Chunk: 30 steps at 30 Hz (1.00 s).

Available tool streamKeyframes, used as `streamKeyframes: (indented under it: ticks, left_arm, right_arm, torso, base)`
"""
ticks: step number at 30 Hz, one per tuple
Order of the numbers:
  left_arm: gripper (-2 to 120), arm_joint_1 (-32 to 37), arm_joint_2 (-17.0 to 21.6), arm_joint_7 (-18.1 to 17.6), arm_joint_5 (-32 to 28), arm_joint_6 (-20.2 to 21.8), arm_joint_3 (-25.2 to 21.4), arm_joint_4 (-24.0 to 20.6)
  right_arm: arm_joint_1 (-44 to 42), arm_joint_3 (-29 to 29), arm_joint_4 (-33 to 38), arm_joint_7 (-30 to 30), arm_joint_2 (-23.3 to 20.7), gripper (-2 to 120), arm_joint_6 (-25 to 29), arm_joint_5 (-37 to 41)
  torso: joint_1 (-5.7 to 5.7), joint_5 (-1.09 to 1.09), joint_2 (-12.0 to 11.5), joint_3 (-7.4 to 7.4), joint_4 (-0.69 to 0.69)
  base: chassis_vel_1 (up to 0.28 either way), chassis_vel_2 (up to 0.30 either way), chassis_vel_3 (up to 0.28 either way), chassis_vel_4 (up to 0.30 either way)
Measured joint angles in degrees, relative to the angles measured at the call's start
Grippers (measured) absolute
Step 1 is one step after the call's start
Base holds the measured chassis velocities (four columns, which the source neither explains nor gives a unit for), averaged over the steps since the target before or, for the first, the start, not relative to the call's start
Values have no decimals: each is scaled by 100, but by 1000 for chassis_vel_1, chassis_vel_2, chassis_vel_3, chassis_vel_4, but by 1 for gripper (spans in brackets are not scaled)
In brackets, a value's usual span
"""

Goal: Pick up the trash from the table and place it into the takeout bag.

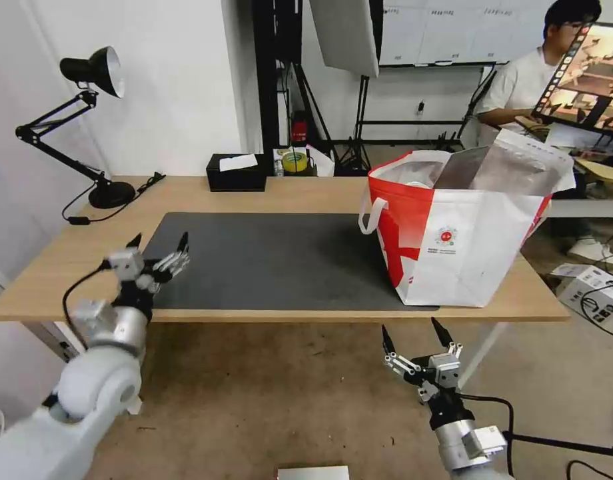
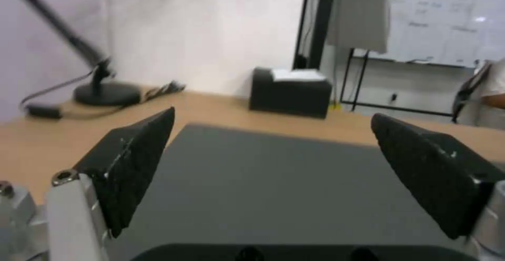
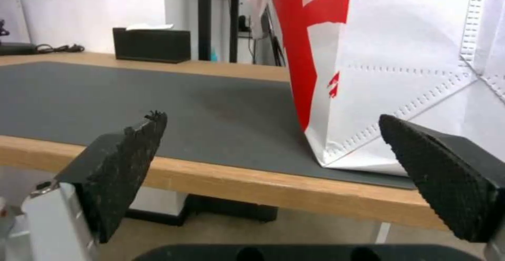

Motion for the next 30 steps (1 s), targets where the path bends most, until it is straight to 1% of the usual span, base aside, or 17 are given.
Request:
streamKeyframes:
  ticks: [1, 3, 4, 5, 7, 8, 11, 14, 15, 18, 30]
  left_arm:
    - [100, 313, -197, 88, 154, -23, -154, -32]
    - [100, 705, -433, 240, 408, -121, -298, -57]
    - [100, 705, -433, 240, 408, -121, -298, -57]
    - [100, 918, -559, 327, 543, -194, -358, -71]
    - [100, 1148, -720, 441, 692, -304, -425, -91]
    - [100, 1148, -720, 441, 692, -304, -425, -91]
    - [100, 1511, -999, 632, 879, -479, -499, -134]
    - [100, 1586, -1049, 674, 924, -521, -503, -135]
    - [100, 1735, -1146, 747, 1052, -606, -505, -121]
    - [100, 1808, -1188, 769, 1083, -611, -504, -126]
    - [100, 1787, -1180, 772, 1079, -608, -481, -132]
  right_arm:
    - [0, 0, 0, 0, 0, 100, 0, 0]
    - [0, 0, 0, 0, 0, 100, 0, 0]
    - [0, 0, 0, 0, 0, 100, 0, 0]
    - [0, 1, 0, 1, 0, 100, 0, 0]
    - [0, 1, 0, 0, 0, 100, 0, 0]
    - [0, 1, 0, 0, 0, 100, 0, 0]
    - [0, 1, 0, 1, 0, 100, 0, 0]
    - [-1, 0, 0, 0, 0, 100, 0, 0]
    - [0, 0, 0, 0, 0, 100, 0, 0]
    - [0, 0, 0, 0, 0, 100, 0, 0]
    - [0, 1, 0, 0, 0, 100, 0, 0]
  torso:
    - [0, -1, 0, 0, 0]
    - [0, 0, 0, 0, 0]
    - [0, 0, 0, 0, 0]
    - [0, 1, 0, 0, 0]
    - [0, 0, 0, 0, 0]
    - [0, 0, 0, 0, 0]
    - [0, 1, 0, 0, 0]
    - [0, 1, 0, 0, 0]
    - [0, 0, -1, 1, -1]
    - [0, 0, -1, 1, 0]
    - [0, 0, -1, 1, -1]
  base:
    - [0, 0, 0, 0]
    - [0, 0, 0, 0]
    - [0, 0, 0, 0]
    - [0, 0, 0, 0]
    - [0, 0, 0, 0]
    - [0, 0, 0, 0]
    - [0, 0, 0, 0]
    - [0, 0, 0, 0]
    - [0, 0, 0, 0]
    - [0, 0, 0, 0]
    - [0, 0, 0, 0]
